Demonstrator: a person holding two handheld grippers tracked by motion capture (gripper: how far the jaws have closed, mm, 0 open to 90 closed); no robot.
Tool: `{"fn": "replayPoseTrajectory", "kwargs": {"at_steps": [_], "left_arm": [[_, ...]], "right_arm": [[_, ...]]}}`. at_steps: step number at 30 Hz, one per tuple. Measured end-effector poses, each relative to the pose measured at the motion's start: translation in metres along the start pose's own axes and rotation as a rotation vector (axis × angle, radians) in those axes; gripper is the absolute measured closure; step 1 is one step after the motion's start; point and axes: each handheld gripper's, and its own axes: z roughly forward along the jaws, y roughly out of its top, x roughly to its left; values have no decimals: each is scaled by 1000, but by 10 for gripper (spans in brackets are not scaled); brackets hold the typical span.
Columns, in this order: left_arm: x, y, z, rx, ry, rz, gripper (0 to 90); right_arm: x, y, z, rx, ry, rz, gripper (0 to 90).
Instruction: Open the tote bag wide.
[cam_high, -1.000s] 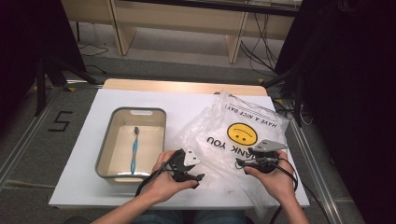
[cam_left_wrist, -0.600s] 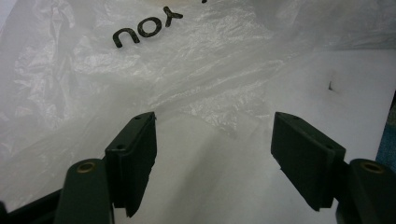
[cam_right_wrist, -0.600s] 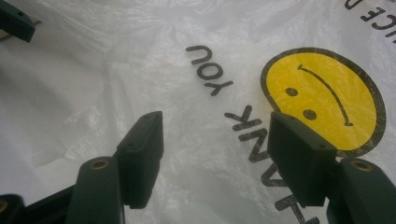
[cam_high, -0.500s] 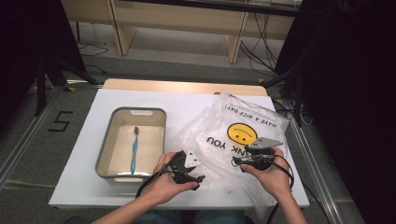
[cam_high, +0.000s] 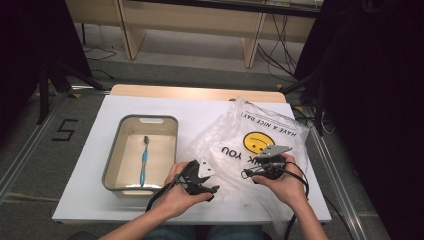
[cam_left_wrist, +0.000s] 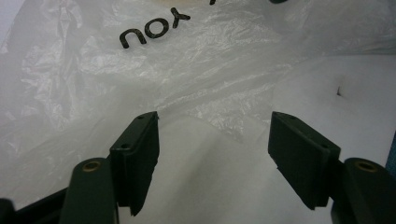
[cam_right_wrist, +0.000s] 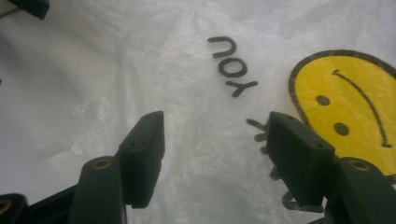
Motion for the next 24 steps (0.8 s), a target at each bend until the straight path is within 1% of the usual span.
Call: {"fn": "replayPoseTrajectory", "kwargs": {"at_steps": [1,4,5,6,8,9,10,14,16,19,22,23,24], "left_arm": [[-1,0,0,-2,-1,-2,349],[-1,0,0,3,-9,3,362],[-2,0,1,3,-12,3,368],[-2,0,1,4,-13,4,371],[-2,0,1,7,-14,6,376],[-2,0,2,9,-15,8,378],[-2,0,3,10,-16,7,380],[-3,0,3,15,-15,13,383],[-3,0,3,17,-15,15,383],[-4,0,4,22,-19,18,384],[-5,0,4,23,-20,20,383],[-5,0,4,22,-21,20,382],[-5,0,4,21,-21,21,382]], "right_arm": [[1,0,2,9,10,1,381],[5,-2,8,46,29,-20,372],[5,-3,9,61,38,-34,369],[6,-4,10,66,49,-30,365],[7,-5,12,89,68,-45,356],[8,-6,14,97,70,-47,354],[8,-7,15,109,77,-60,354],[9,-10,21,148,67,-85,363],[8,-12,22,151,63,-84,383],[7,-14,23,166,26,-85,437],[6,-16,25,169,24,-80,467],[6,-17,25,169,22,-71,467],[6,-17,26,175,28,-86,467]]}}
